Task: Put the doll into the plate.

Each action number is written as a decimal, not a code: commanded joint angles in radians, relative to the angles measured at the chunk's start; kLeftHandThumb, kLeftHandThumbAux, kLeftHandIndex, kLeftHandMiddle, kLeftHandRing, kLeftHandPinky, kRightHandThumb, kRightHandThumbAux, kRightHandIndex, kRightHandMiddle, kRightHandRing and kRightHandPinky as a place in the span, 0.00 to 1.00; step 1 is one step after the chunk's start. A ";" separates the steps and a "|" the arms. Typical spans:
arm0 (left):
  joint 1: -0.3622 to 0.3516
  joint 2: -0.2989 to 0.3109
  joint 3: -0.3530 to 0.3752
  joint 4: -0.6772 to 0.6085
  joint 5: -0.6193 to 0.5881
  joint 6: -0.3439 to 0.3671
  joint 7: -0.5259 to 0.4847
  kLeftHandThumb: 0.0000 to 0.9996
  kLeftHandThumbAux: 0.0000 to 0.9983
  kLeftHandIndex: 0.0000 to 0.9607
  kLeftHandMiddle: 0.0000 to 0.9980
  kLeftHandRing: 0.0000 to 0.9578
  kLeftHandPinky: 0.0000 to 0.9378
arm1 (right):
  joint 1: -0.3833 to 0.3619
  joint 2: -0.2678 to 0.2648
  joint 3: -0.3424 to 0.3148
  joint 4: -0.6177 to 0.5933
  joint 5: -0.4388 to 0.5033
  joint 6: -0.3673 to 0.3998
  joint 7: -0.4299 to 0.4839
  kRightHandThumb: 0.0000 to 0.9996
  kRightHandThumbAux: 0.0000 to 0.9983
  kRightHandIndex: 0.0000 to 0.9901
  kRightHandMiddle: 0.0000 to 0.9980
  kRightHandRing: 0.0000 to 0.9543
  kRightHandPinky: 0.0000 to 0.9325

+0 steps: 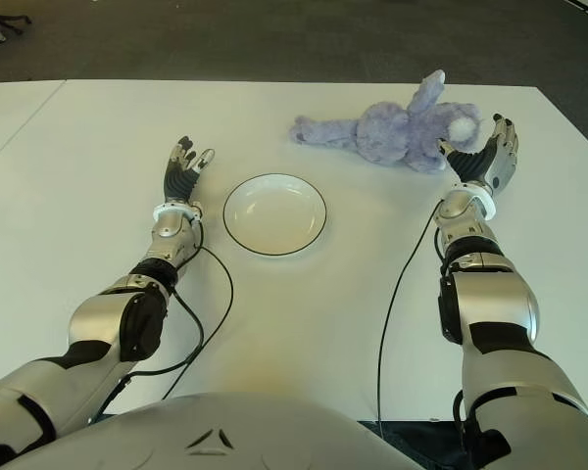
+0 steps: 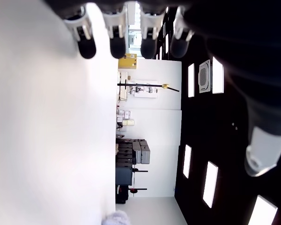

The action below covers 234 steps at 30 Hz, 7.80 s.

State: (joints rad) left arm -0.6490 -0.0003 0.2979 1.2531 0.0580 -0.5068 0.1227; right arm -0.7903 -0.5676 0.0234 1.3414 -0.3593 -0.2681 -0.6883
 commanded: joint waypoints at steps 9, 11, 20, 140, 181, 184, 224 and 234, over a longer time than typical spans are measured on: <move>0.151 -0.055 -0.003 0.115 0.001 0.153 0.021 0.00 0.62 0.00 0.05 0.05 0.04 | 0.001 -0.031 0.030 0.018 -0.035 0.039 0.003 0.17 0.65 0.09 0.00 0.00 0.00; 0.152 -0.055 -0.002 0.115 0.000 0.149 0.020 0.00 0.61 0.00 0.05 0.05 0.03 | -0.001 -0.033 0.031 0.017 -0.034 0.042 0.006 0.17 0.65 0.09 0.00 0.00 0.00; 0.151 -0.051 0.000 0.117 0.000 0.161 0.021 0.00 0.61 0.00 0.05 0.06 0.04 | -0.008 -0.033 0.039 0.018 -0.031 0.056 0.020 0.20 0.66 0.09 0.00 0.00 0.00; 0.154 -0.056 -0.030 0.117 0.019 0.167 0.017 0.00 0.62 0.00 0.06 0.05 0.02 | -0.015 0.113 0.050 0.030 -0.041 0.058 0.021 0.83 0.69 0.37 0.53 0.71 0.70; 0.153 -0.059 -0.038 0.118 0.026 0.168 0.027 0.00 0.59 0.00 0.05 0.04 0.00 | -0.034 0.054 0.036 0.017 -0.041 0.000 0.051 0.83 0.69 0.36 0.50 0.49 0.49; 0.153 -0.059 -0.041 0.117 0.026 0.169 0.031 0.00 0.59 0.00 0.05 0.04 0.01 | -0.034 0.057 0.037 0.013 -0.038 -0.008 0.057 0.83 0.69 0.36 0.50 0.49 0.48; 0.154 -0.070 -0.004 0.114 -0.012 0.167 0.003 0.00 0.62 0.00 0.05 0.05 0.04 | 0.885 -0.005 0.047 -0.843 0.054 -0.235 0.415 0.70 0.73 0.40 0.16 0.27 0.35; 0.152 -0.071 -0.009 0.115 0.000 0.167 0.004 0.00 0.61 0.00 0.05 0.05 0.03 | 0.862 0.028 -0.011 -0.834 0.058 -0.183 0.424 0.70 0.73 0.40 0.15 0.24 0.31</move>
State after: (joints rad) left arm -0.6494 -0.0287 0.2843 1.2520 0.0663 -0.4998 0.1348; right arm 0.0302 -0.5935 0.0055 0.4577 -0.3041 -0.5130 -0.2826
